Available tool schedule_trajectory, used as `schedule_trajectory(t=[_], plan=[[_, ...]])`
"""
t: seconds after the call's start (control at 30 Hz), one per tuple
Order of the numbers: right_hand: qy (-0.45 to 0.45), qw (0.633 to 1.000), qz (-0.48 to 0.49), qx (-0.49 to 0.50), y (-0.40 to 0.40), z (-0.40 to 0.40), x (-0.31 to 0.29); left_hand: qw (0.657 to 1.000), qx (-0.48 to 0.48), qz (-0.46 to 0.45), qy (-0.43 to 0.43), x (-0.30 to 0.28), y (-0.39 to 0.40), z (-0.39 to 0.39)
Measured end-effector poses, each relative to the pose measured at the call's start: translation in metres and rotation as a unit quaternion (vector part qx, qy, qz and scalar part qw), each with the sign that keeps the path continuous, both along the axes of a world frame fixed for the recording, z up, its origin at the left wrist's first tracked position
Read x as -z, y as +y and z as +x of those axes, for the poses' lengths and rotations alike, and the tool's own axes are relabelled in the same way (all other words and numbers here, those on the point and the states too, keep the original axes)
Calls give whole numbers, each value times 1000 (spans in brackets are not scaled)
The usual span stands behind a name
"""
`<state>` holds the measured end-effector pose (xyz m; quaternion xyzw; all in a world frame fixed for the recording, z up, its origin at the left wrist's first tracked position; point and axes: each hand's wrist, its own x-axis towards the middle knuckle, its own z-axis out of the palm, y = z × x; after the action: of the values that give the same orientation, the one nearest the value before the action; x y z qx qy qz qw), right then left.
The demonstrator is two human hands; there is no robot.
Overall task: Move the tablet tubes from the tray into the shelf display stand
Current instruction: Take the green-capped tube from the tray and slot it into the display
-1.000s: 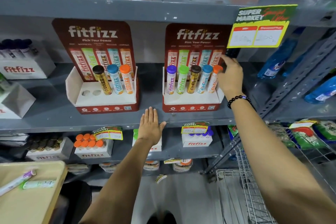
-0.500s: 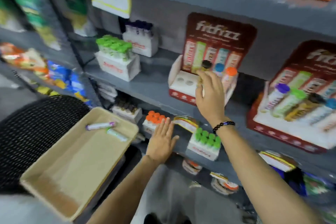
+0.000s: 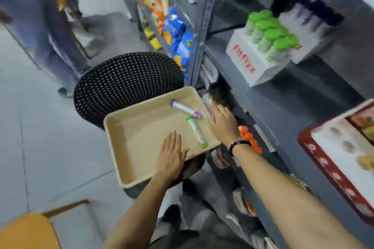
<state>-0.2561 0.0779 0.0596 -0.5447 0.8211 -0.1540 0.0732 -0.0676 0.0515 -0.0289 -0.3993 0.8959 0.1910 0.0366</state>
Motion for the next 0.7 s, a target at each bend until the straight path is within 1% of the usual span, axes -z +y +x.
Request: schedule_trajectory(t=[0.1,0.2,0.27,0.37,0.5,0.63,0.7], plan=[[-70,994,89,-5,-26,-5,36,998,-55,27,-27,24,-3,0],[-84,983,162,-27,-44,-6,73,993,-93,56,-52,46,1,-2],[-93,977,190,-34,-51,-5,93,990,-106,76,-62,55,5,-3],[-113,971,207,-30,-57,-3,116,986,-107,104,-78,65,11,-2],[-95,969,227,-38,-67,0,137,986,-105,108,-75,61,10,-4],[-23,973,229,-35,-77,3,148,985,-104,111,-78,59,8,-4],[-19,974,226,-25,-81,4,151,986,-100,112,-72,64,9,-4]])
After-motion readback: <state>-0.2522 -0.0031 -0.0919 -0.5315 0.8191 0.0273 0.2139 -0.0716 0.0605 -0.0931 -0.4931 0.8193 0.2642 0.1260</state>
